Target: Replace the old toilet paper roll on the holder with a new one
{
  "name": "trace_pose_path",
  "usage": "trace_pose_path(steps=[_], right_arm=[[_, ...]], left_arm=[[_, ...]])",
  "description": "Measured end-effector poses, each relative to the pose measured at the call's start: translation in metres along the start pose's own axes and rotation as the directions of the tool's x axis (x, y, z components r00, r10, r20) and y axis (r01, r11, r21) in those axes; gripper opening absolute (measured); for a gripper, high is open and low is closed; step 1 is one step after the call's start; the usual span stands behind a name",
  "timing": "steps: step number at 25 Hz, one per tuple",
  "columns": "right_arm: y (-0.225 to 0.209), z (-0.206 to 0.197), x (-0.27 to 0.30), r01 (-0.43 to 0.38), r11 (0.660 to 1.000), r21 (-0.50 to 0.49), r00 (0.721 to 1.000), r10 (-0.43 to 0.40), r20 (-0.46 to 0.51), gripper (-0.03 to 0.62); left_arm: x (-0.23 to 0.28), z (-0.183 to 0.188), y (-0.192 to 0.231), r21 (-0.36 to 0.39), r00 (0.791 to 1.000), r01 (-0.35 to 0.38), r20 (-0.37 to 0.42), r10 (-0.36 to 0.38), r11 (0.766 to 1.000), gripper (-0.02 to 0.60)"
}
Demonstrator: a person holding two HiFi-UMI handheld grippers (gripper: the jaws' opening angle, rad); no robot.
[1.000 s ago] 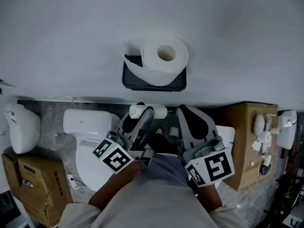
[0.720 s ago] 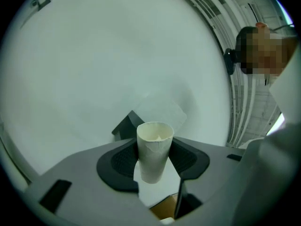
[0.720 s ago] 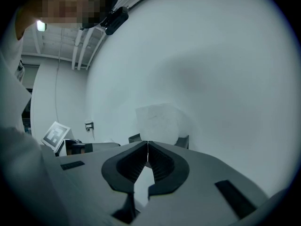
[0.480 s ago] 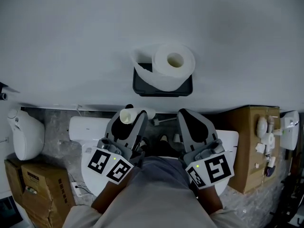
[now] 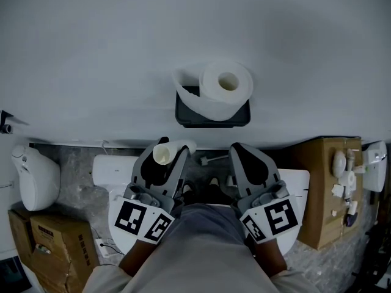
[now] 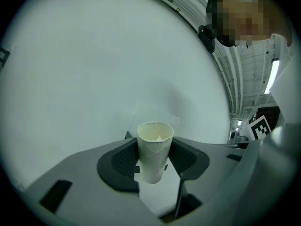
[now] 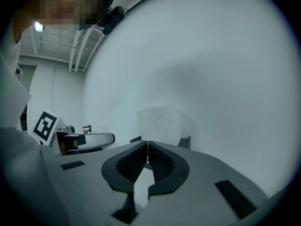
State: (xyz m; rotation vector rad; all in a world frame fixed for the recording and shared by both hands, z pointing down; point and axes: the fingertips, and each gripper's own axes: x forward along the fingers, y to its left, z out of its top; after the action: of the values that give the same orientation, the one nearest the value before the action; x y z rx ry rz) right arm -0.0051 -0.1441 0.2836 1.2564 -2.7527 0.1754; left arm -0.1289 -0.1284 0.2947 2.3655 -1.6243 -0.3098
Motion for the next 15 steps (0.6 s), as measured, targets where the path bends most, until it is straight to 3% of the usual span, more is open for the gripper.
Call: trace_pose_path(steps=[15], right_arm=[[-0.0013, 0.0048, 0.0106, 0.016, 1.000, -0.013, 1.000, -0.016, 0.007, 0.017]], left_arm=[[0.0048, -0.0004, 0.0052, -0.029, 0.999, 0.040, -0.002, -0.040, 0.999, 0.195]])
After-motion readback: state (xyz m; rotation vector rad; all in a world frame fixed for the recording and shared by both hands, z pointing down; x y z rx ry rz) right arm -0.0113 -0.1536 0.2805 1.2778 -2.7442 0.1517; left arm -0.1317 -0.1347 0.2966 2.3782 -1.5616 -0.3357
